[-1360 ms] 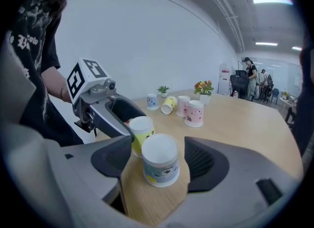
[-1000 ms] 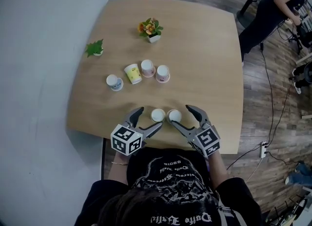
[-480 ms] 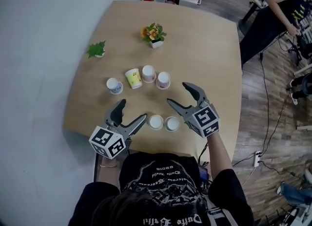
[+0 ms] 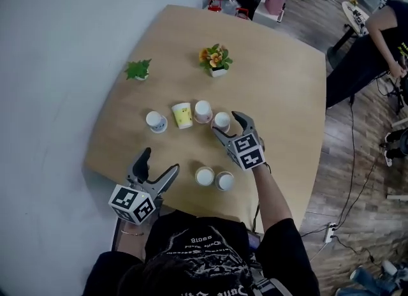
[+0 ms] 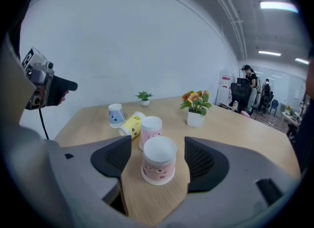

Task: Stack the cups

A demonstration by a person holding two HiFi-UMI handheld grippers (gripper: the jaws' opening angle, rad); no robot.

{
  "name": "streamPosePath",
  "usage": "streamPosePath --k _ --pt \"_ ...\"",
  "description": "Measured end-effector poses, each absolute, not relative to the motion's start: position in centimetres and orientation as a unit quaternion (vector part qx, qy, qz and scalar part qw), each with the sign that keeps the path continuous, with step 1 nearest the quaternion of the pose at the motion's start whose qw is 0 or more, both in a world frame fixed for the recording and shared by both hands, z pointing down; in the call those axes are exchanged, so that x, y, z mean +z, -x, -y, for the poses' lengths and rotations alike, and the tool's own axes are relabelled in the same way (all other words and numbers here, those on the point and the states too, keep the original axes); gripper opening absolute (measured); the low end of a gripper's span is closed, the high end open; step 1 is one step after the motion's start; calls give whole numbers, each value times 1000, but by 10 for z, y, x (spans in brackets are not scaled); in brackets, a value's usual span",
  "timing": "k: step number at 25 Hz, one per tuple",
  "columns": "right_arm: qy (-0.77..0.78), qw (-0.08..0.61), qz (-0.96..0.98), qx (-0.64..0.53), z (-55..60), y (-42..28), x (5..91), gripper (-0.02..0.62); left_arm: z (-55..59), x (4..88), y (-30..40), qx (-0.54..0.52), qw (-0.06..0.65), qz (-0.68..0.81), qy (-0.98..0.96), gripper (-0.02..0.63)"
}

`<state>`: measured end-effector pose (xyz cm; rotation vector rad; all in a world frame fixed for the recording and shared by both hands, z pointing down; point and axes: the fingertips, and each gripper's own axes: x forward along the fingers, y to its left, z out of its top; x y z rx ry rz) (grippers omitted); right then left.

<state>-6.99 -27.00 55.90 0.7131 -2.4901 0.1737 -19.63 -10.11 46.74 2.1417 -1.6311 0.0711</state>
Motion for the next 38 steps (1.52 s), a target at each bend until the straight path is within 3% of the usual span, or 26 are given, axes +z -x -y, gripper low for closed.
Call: streamPosePath --k 7,10,23,38 --pt "-244 291 922 79 280 79 589 350 92 477 203 43 234 605 -760 442" --pt "-251 294 919 74 283 77 592 272 90 481 197 48 238 601 -761 442" --pt "-249 287 924 45 266 67 559 264 86 477 181 41 235 587 -774 441" --pt "-311 280 907 46 210 -11 530 264 73 483 163 16 242 575 -782 440"
